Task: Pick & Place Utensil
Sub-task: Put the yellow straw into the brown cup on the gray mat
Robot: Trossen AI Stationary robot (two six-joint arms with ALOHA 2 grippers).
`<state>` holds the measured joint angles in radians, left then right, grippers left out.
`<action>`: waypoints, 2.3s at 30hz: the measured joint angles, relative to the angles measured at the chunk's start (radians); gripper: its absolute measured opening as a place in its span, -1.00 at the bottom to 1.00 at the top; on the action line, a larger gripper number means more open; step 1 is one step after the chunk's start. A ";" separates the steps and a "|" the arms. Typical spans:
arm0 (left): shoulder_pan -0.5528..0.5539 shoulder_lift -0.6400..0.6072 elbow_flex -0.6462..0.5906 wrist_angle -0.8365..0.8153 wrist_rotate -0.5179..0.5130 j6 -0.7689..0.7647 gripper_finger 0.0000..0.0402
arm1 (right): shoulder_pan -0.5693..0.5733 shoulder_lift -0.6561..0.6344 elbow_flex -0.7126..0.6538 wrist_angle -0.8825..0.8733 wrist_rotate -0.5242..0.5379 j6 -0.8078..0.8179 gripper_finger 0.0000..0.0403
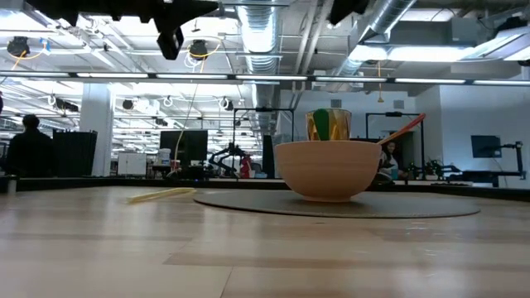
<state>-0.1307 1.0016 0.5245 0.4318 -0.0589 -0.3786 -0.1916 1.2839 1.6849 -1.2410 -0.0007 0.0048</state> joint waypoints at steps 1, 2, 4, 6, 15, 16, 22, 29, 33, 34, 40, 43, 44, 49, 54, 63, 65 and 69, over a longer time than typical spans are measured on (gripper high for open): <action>-0.012 0.000 -0.005 -0.001 0.000 0.000 -0.64 | 0.010 -0.037 -0.049 0.037 -0.003 -0.003 -0.62; -0.026 0.000 -0.009 0.003 0.000 -0.002 -0.64 | 0.018 -0.079 -0.103 0.076 -0.008 -0.003 -0.62; -0.056 0.000 -0.018 0.003 -0.036 -0.020 -0.64 | 0.029 -0.173 -0.231 0.148 -0.034 0.009 -0.62; -0.093 0.000 -0.020 0.000 -0.115 -0.027 -0.64 | 0.039 -0.273 -0.370 0.229 -0.076 0.040 -0.62; -0.156 0.000 0.070 -0.041 -0.312 0.045 -0.77 | 0.112 -0.639 -0.957 0.858 -0.099 0.093 -0.62; -0.156 0.000 0.099 -0.084 -0.313 0.066 -0.80 | 0.111 -0.660 -1.004 0.917 -0.098 0.092 -0.62; -0.139 0.006 0.293 -0.528 -0.423 0.050 -0.94 | 0.110 -0.702 -1.131 0.973 -0.099 0.098 -0.62; -0.121 0.063 0.312 -0.911 -0.422 -0.222 -0.92 | 0.091 -0.703 -1.113 0.968 -0.102 0.093 -0.62; -0.117 0.123 0.310 -1.005 -0.418 -0.335 -0.83 | 0.091 -0.702 -1.113 0.955 -0.100 0.093 -0.62; -0.111 0.140 0.310 -1.007 -0.419 -0.340 -0.81 | 0.092 -0.702 -1.113 0.955 -0.100 0.093 -0.62; -0.008 0.224 0.310 -1.003 -0.491 -0.332 -0.60 | 0.092 -0.694 -1.113 0.958 -0.103 0.093 -0.62; 0.102 0.267 0.311 -1.003 -0.429 -0.342 -0.48 | 0.092 -0.694 -1.113 0.958 -0.103 0.093 -0.62; 0.137 0.285 0.311 -1.002 -0.405 -0.342 -0.45 | 0.092 -0.694 -1.113 0.958 -0.103 0.093 -0.62; 0.283 0.399 0.311 -0.999 -0.384 -0.282 -0.35 | 0.093 -0.694 -1.113 0.959 -0.103 0.093 -0.62; 0.378 0.526 0.311 -0.981 -0.382 -0.277 -0.32 | 0.093 -0.694 -1.113 0.959 -0.103 0.093 -0.62; 0.403 0.639 0.311 -0.852 -0.360 -0.273 -0.33 | 0.093 -0.694 -1.113 0.958 -0.103 0.093 -0.62; 0.407 0.645 0.311 -0.845 -0.360 -0.275 -0.33 | 0.093 -0.694 -1.113 0.958 -0.103 0.093 -0.62; 0.410 0.650 0.311 -0.841 -0.362 -0.276 -0.34 | 0.093 -0.694 -1.113 0.958 -0.103 0.093 -0.62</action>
<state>0.2790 1.6512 0.8352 -0.4087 -0.4213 -0.6548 -0.0986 0.5896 0.5720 -0.2829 -0.1040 0.0982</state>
